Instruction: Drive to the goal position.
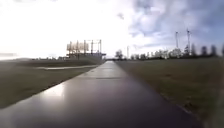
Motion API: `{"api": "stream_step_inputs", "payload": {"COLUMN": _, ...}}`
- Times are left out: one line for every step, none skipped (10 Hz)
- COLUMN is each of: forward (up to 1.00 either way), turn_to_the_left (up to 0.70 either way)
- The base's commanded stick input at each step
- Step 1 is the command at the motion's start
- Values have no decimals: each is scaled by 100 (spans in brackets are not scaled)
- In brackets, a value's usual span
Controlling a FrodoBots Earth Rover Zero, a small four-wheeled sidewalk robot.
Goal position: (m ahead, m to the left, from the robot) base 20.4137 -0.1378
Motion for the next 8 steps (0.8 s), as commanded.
{"api": "stream_step_inputs", "payload": {"forward": 100, "turn_to_the_left": 0}}
{"api": "stream_step_inputs", "payload": {"forward": 100, "turn_to_the_left": 0}}
{"api": "stream_step_inputs", "payload": {"forward": 100, "turn_to_the_left": 0}}
{"api": "stream_step_inputs", "payload": {"forward": 100, "turn_to_the_left": 0}}
{"api": "stream_step_inputs", "payload": {"forward": 100, "turn_to_the_left": 0}}
{"api": "stream_step_inputs", "payload": {"forward": 100, "turn_to_the_left": 0}}
{"api": "stream_step_inputs", "payload": {"forward": 100, "turn_to_the_left": 0}}
{"api": "stream_step_inputs", "payload": {"forward": 100, "turn_to_the_left": 0}}
